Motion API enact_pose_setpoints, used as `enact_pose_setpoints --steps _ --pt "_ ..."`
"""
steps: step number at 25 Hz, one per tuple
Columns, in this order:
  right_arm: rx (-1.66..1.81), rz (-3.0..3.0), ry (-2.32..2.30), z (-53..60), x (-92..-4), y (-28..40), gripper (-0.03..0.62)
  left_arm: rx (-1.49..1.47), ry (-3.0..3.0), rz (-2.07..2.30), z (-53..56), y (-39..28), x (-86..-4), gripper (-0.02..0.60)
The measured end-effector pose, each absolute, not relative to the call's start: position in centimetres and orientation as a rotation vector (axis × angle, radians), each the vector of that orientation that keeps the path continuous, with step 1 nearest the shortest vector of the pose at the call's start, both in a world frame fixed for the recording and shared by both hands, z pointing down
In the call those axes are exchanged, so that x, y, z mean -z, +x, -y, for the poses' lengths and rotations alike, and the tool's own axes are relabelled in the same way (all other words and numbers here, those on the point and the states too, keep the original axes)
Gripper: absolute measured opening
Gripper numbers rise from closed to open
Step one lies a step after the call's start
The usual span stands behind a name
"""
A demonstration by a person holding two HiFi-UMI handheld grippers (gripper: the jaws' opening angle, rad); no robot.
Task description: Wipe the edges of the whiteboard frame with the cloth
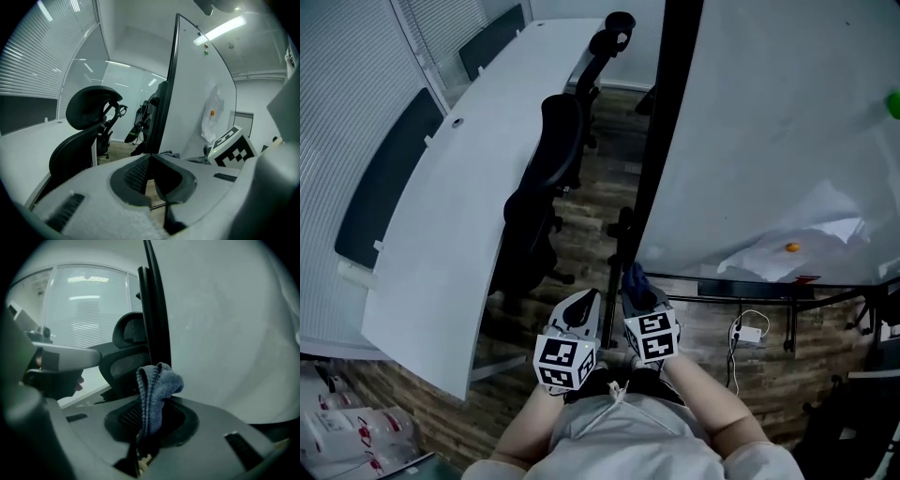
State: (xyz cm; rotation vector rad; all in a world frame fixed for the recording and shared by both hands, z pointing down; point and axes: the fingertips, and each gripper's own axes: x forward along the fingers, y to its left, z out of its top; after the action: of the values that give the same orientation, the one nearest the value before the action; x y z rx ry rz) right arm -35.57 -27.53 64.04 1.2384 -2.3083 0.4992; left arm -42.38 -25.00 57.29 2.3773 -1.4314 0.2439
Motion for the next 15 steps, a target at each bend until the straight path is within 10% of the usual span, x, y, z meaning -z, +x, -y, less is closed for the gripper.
enact_pose_setpoints --steps 15 --pt "-0.605 2.186 1.288 30.1 -68.0 -35.9 0.067 -0.273 2.45 1.347 24.3 -43.5 -58.5 0.018"
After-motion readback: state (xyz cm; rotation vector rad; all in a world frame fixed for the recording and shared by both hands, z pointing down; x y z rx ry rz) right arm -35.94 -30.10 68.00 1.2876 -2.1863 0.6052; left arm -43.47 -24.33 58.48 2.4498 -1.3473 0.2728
